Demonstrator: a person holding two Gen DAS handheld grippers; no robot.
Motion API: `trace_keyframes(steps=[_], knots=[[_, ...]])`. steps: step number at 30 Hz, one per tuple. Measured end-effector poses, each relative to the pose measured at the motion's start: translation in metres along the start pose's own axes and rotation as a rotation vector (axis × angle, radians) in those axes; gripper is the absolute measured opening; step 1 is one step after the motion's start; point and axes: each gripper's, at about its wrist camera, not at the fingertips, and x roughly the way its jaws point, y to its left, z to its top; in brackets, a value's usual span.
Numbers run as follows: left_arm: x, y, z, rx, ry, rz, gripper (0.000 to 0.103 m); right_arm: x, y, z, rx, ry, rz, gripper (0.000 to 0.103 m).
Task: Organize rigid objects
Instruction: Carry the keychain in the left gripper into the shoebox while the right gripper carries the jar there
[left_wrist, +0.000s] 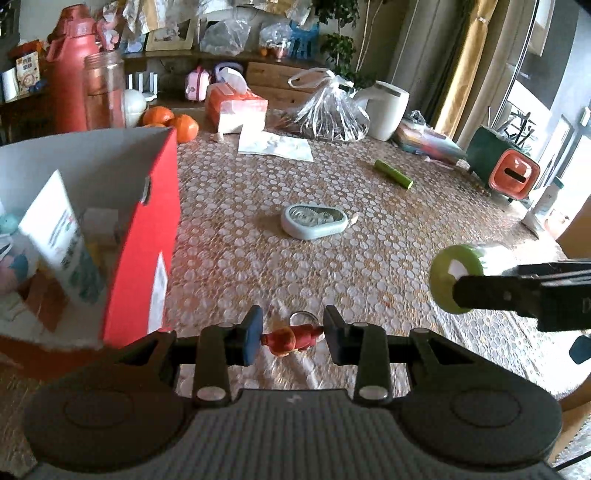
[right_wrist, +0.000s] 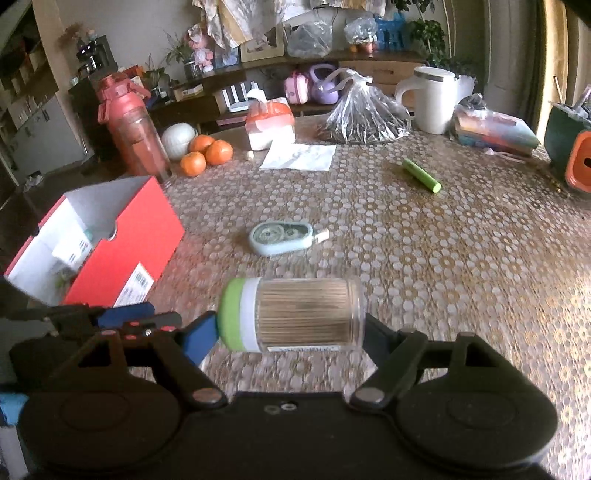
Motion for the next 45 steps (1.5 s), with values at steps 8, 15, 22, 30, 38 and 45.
trace_keyframes(steps=[8,15,22,30,38,45], knots=[[-0.034,0.017,0.006,-0.053,-0.043,-0.038,0.035,-0.023,0.019,-0.005,-0.027,-0.029,0.004,0.081],[-0.070,0.026,0.027,-0.015,-0.104,-0.041,0.035,-0.028,0.042,0.002,-0.069,-0.041,0.021,0.081],[-0.106,0.050,0.053,-0.013,-0.173,-0.009,0.035,-0.028,0.071,0.020,-0.132,-0.068,0.039,0.081],[-0.139,0.089,0.085,-0.038,-0.268,0.052,0.035,-0.016,0.107,0.041,-0.190,-0.078,0.076,0.081],[-0.141,0.135,0.101,-0.085,-0.299,0.146,0.035,0.009,0.150,0.057,-0.272,-0.061,0.110,0.081],[-0.124,0.177,0.097,-0.134,-0.262,0.220,0.035,0.039,0.186,0.061,-0.345,-0.026,0.118,0.081]])
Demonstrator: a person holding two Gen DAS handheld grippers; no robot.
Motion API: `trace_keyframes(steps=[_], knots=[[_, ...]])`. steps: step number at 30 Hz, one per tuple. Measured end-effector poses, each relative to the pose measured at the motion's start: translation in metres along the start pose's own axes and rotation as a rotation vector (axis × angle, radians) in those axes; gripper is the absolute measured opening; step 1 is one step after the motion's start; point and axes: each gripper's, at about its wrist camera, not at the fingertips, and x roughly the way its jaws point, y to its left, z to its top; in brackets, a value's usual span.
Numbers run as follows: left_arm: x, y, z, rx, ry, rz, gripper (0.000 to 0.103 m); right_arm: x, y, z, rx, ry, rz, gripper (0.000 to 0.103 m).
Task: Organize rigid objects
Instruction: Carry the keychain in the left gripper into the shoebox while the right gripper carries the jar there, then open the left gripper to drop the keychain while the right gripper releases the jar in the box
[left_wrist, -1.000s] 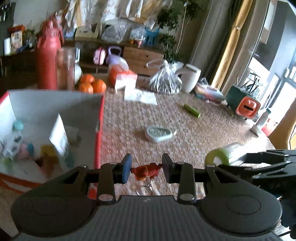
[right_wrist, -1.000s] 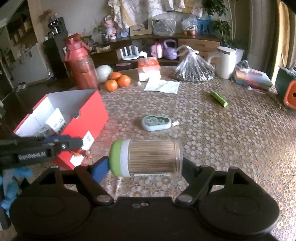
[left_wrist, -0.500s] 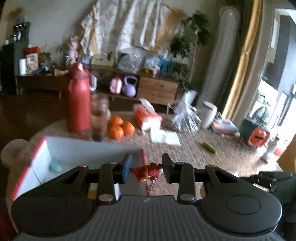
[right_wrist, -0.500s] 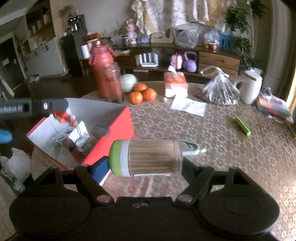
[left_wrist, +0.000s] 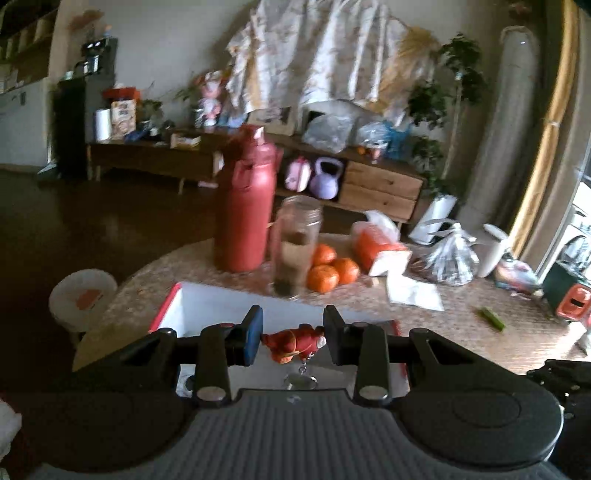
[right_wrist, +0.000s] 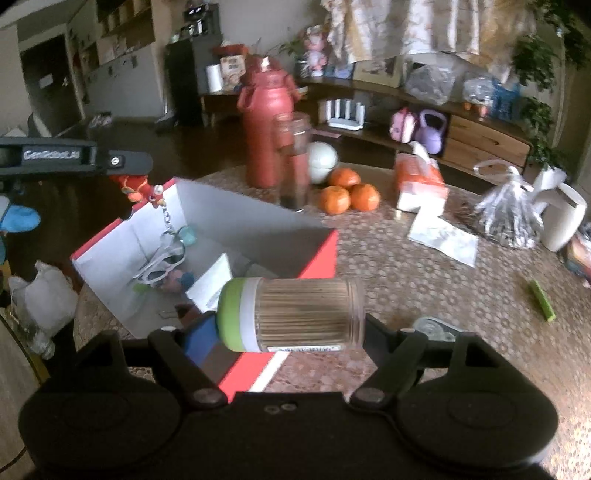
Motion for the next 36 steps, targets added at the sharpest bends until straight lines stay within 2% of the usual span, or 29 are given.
trace_keyframes(steps=[9,11,24,36], knots=[[0.031,0.038,-0.011,-0.015,0.078,0.062,0.035,0.039,0.034,0.007,-0.072,0.033,0.013,0.081],[0.037,0.043,-0.014,-0.010,0.092,0.072,0.035,0.045,0.042,0.008,-0.108,0.021,-0.012,0.081],[0.087,0.056,-0.022,-0.003,0.183,0.083,0.035,0.095,0.061,0.013,-0.147,0.098,-0.016,0.081],[0.118,0.058,-0.042,-0.027,0.295,0.071,0.035,0.097,0.067,0.008,-0.172,0.107,-0.007,0.082]])
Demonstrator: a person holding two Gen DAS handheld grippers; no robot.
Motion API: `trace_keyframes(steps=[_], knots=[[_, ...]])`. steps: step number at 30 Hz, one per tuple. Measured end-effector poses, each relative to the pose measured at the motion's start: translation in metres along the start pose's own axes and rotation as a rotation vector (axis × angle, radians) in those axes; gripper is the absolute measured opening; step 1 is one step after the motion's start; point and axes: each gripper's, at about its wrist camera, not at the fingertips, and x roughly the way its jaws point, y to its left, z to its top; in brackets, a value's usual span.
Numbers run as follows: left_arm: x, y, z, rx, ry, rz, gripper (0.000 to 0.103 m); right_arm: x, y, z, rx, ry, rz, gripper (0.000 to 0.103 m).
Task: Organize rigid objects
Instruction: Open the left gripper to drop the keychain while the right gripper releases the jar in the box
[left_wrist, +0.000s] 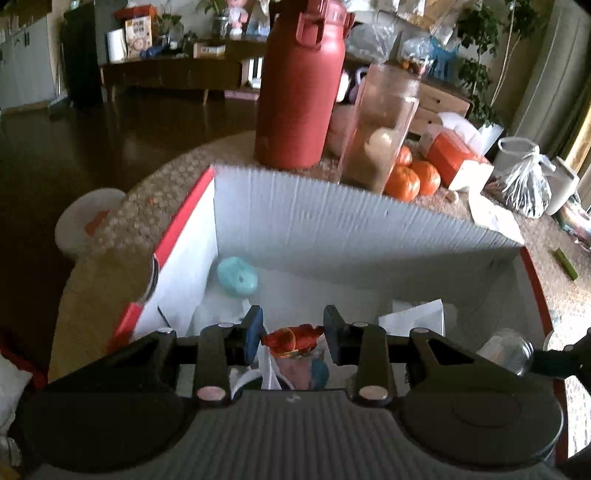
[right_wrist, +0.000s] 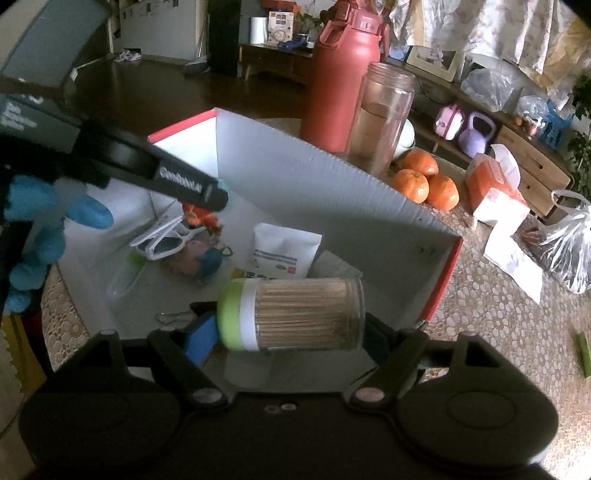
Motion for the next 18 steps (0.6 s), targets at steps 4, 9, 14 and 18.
trace_keyframes(steps=[4,9,14,18], knots=[[0.004,0.000,-0.002,-0.003,0.025,0.000,0.036,-0.004,-0.001,-0.002,0.017,-0.003,0.011,0.084],[0.002,-0.001,-0.002,0.000,0.028,0.000,0.036,-0.015,-0.003,-0.007,0.014,-0.027,0.018,0.085],[-0.004,-0.004,-0.003,0.002,0.024,0.001,0.040,-0.032,-0.009,-0.010,0.033,-0.066,0.033,0.086],[-0.017,-0.009,-0.005,0.018,-0.003,0.003,0.047,-0.049,-0.015,-0.014,0.059,-0.093,0.046,0.086]])
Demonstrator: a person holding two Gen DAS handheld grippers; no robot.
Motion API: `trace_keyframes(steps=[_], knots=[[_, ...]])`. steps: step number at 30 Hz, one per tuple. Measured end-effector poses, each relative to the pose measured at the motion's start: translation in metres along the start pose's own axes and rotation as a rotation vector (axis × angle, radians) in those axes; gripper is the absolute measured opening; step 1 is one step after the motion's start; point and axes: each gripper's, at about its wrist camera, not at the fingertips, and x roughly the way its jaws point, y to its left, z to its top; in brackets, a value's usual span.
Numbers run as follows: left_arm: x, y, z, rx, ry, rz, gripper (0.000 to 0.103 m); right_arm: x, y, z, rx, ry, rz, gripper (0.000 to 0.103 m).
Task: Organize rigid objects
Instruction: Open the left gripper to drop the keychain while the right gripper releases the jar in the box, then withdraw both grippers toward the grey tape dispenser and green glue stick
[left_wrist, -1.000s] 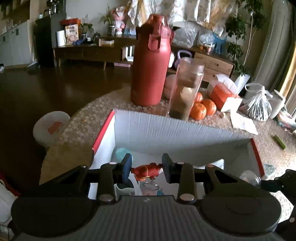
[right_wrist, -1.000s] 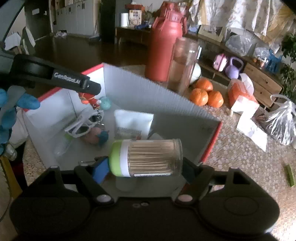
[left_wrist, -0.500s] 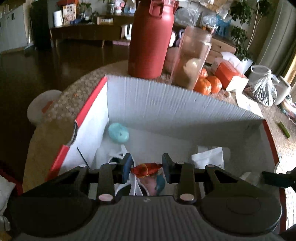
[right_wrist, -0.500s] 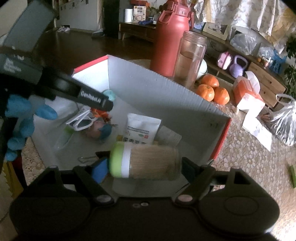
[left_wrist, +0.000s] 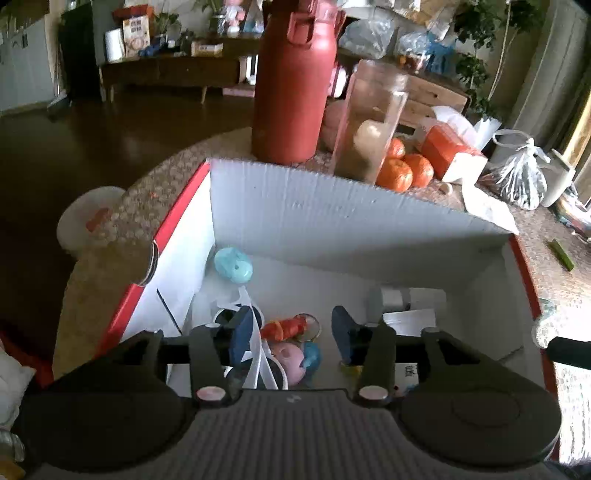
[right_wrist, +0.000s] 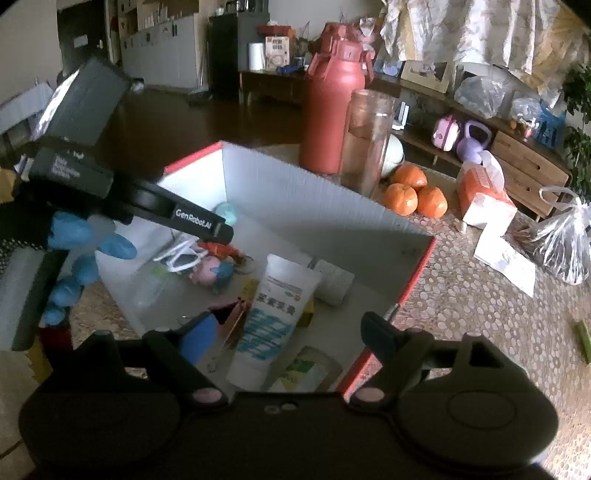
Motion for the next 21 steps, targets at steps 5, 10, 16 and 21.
trace_keyframes(steps=[5,10,16,21], knots=[[-0.020,-0.009,-0.001,0.015,-0.029,-0.007,0.047,-0.026,-0.011,-0.005,0.033,-0.031,0.005,0.086],[-0.044,-0.018,-0.006,0.029,-0.070,-0.022,0.059,-0.055,-0.024,-0.015,0.077,-0.063,0.012,0.088],[-0.074,-0.033,-0.014,0.054,-0.113,-0.048,0.059,-0.089,-0.038,-0.027,0.106,-0.099,-0.001,0.089],[-0.097,-0.051,-0.023,0.091,-0.136,-0.053,0.059,-0.113,-0.051,-0.040,0.158,-0.141,-0.016,0.089]])
